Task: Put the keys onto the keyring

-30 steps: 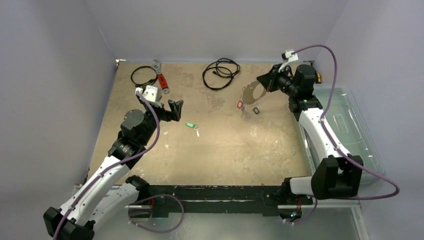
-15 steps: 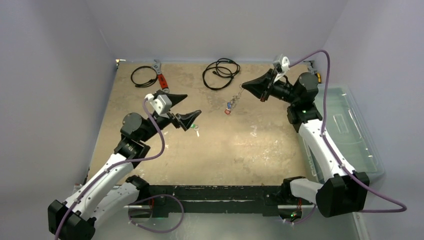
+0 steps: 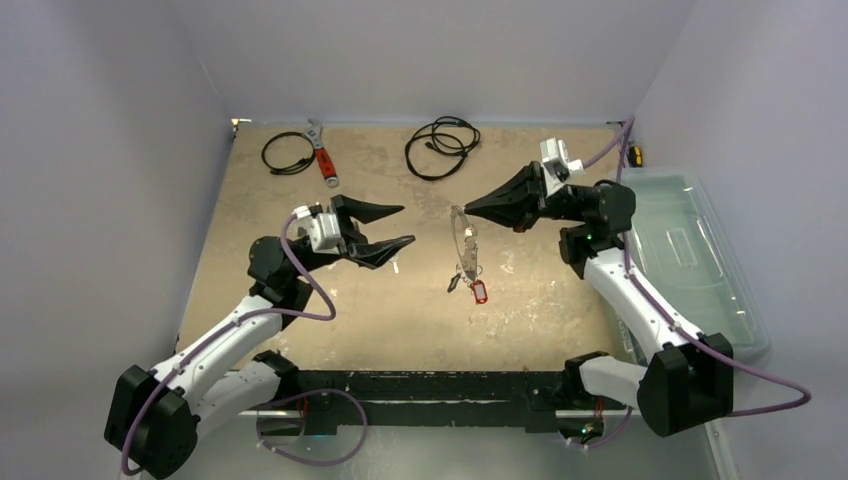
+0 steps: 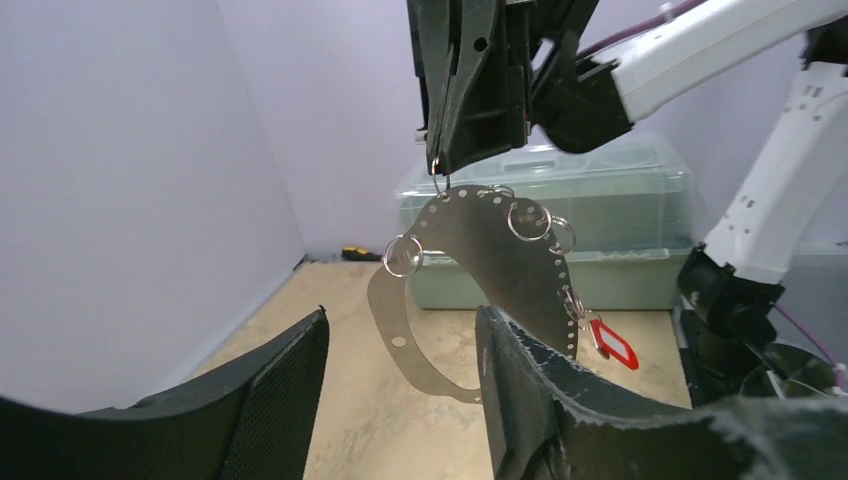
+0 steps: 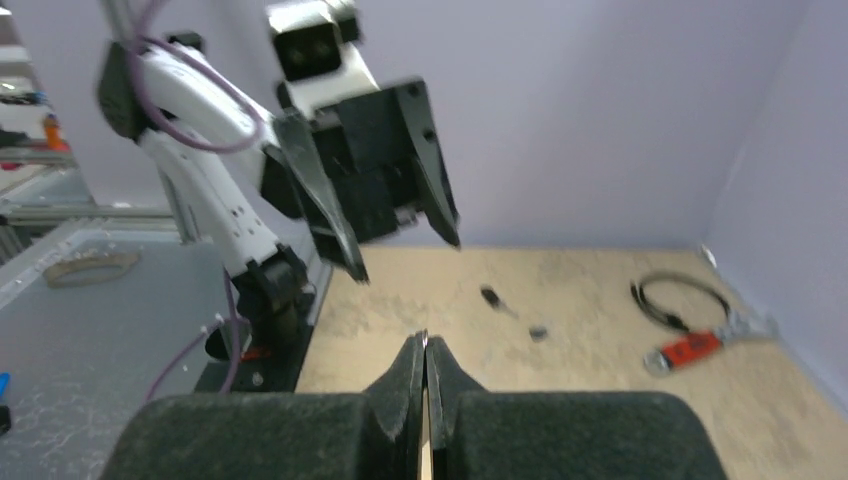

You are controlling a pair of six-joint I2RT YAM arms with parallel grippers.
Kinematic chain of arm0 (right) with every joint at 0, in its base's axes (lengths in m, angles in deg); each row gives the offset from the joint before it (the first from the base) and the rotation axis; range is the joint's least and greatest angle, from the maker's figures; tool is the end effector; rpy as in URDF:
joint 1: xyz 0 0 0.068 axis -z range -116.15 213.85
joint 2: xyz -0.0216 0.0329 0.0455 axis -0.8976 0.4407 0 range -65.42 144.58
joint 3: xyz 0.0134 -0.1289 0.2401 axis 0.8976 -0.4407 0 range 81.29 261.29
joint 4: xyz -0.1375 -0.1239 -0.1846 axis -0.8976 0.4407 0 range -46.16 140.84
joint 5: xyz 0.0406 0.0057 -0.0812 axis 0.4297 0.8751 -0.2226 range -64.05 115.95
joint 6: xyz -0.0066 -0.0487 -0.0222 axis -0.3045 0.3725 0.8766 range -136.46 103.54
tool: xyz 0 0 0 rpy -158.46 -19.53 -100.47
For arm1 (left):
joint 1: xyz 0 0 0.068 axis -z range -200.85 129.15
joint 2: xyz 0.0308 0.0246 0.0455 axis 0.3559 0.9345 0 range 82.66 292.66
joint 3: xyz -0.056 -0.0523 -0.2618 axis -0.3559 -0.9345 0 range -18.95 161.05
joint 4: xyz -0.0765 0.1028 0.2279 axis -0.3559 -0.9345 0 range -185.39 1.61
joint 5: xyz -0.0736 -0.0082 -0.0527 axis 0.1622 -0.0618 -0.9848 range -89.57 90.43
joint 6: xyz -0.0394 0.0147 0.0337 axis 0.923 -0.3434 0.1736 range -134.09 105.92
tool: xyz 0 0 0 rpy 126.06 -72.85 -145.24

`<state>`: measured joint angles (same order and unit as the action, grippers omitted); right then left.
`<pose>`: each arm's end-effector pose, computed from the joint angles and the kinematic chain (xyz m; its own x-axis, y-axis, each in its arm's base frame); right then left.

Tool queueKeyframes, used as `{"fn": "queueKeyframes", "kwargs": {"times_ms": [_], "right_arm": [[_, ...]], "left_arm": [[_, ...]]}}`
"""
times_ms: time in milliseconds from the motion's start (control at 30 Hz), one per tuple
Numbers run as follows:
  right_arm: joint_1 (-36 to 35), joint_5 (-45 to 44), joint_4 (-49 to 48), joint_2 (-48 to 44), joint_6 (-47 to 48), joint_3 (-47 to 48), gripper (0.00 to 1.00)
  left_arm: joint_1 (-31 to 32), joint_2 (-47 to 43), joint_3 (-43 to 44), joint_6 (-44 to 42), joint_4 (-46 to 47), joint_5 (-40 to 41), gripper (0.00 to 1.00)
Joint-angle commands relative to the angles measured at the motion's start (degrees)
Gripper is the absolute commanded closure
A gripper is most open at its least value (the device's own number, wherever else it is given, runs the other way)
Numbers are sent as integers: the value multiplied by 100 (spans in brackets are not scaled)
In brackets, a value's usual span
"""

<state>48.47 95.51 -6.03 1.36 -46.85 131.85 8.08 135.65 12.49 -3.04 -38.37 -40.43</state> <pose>0.2224 0.0957 0.3932 0.0336 0.1925 -0.9807 -0.9989 0.0376 -0.0269 0.1636 -0.1169 0.3382 0.2429 -0.2998 -0.9226 0.9330 0.3324 0.1377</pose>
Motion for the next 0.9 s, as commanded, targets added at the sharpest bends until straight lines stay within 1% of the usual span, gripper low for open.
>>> {"fn": "queueKeyframes", "kwargs": {"times_ms": [0, 33, 67, 100, 167, 267, 333, 467, 600, 667, 733, 800, 867], "right_arm": [[-53, 444, -4178, 428, -2795, -151, 100], [-49, 460, -5059, 640, -3523, -119, 100], [-63, 506, -5487, 825, -3994, 22, 100], [-94, 542, -5549, 933, -4174, 121, 100], [-209, 596, -5518, 989, -4151, 116, 100], [-229, 457, -5523, 984, -4058, 71, 100], [-268, 400, -5529, 1015, -4062, 104, 100], [-356, 263, -5517, 1061, -4069, 180, 100], [-471, -28, -5482, 1178, -4104, 228, 100], [-475, -330, -4995, 1206, -3916, 256, 100], [-515, -650, -4095, 1144, -3387, 278, 100], [-618, -846, -3024, 991, -2577, 312, 100], [-703, -1147, -1540, 732, -1500, 422, 100]], "left_arm": [[-1, 408, 84, 866, 1508, -693, 51], [4, 526, 97, 1033, 1748, -695, 53], [7, 667, 117, 1247, 2011, -707, 56], [8, 809, 143, 1473, 2283, -723, 57], [8, 1096, 185, 1931, 3020, -747, 59], [8, 1504, 181, 2439, 3872, -720, 62], [8, 1716, 170, 2670, 4258, -698, 64], [12, 2017, 136, 2901, 4594, -630, 64], [16, 2070, 122, 2904, 4593, -532, 58], [16, 2041, 111, 2812, 4461, -537, 55], [16, 1950, 108, 2597, 4077, -529, 53], [12, 1766, 88, 2251, 3572, -504, 53], [11, 1532, 5, 1945, 3163, -407, 52]]}}
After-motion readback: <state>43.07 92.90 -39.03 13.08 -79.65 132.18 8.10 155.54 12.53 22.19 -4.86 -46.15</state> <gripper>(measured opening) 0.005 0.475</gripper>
